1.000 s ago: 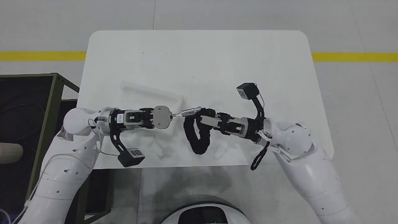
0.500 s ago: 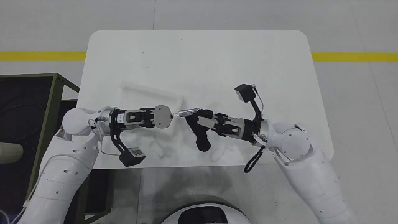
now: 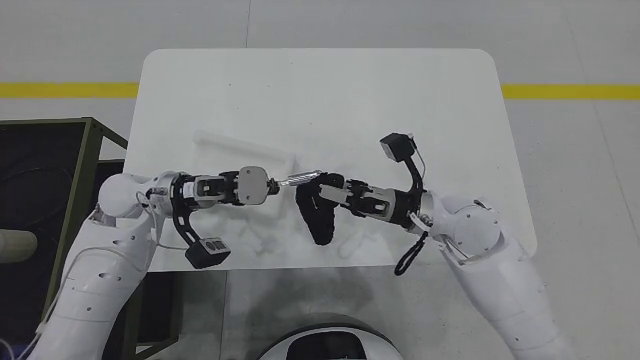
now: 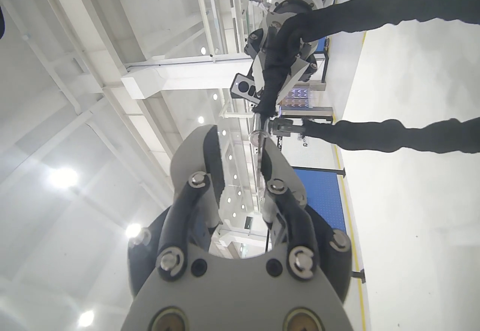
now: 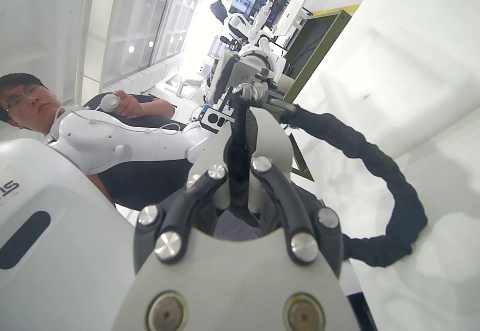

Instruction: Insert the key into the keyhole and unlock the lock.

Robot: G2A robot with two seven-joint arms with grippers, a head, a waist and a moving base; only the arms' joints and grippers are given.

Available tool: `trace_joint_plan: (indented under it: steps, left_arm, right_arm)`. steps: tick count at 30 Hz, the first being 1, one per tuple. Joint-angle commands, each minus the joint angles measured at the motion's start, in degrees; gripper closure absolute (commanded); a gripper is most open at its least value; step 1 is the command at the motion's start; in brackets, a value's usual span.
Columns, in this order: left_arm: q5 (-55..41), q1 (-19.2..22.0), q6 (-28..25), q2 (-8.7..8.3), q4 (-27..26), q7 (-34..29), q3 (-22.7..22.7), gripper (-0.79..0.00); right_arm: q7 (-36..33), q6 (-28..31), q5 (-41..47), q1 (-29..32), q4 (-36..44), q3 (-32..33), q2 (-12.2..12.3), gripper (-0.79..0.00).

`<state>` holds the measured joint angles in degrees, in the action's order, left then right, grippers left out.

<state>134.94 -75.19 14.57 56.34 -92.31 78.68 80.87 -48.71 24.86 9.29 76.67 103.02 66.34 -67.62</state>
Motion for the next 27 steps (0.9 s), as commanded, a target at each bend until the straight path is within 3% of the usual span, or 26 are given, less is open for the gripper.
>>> trace_joint_plan:
  steps: [1,6,14,17,21,27]
  left_arm:
    - [-3.5,-0.3,-1.0,0.08,0.9,-0.5,0.4,-0.785]
    - [-13.7,-0.3,-8.5,0.31,3.9,1.2,0.3,-0.785]
    - [-13.8,-0.5,-9.0,0.31,3.9,0.8,0.2,-0.785]
    - [-20.1,-0.5,-22.3,0.02,2.5,-2.3,1.0,-0.785]
    - [-29.3,1.0,-45.6,-0.9,-0.2,-6.5,3.5,-0.785]
    - [-56.4,1.0,-71.3,-2.95,-5.7,-31.1,3.9,-0.785]
  right_arm:
    - [0.1,0.1,0.9,0.1,-0.2,0.9,0.1,0.0]
    - [0.0,-0.1,3.6,0.6,-0.7,3.5,0.5,0.0]
    - [1.3,-0.6,2.5,1.6,0.3,3.6,0.5,0.0]
    - [2.1,-0.8,1.7,2.2,1.1,3.7,0.5,0.0]
    - [2.8,-0.5,0.9,2.7,1.6,3.9,0.6,0.0]
    - [3.4,-0.3,0.6,3.3,2.1,4.6,0.7,0.0]
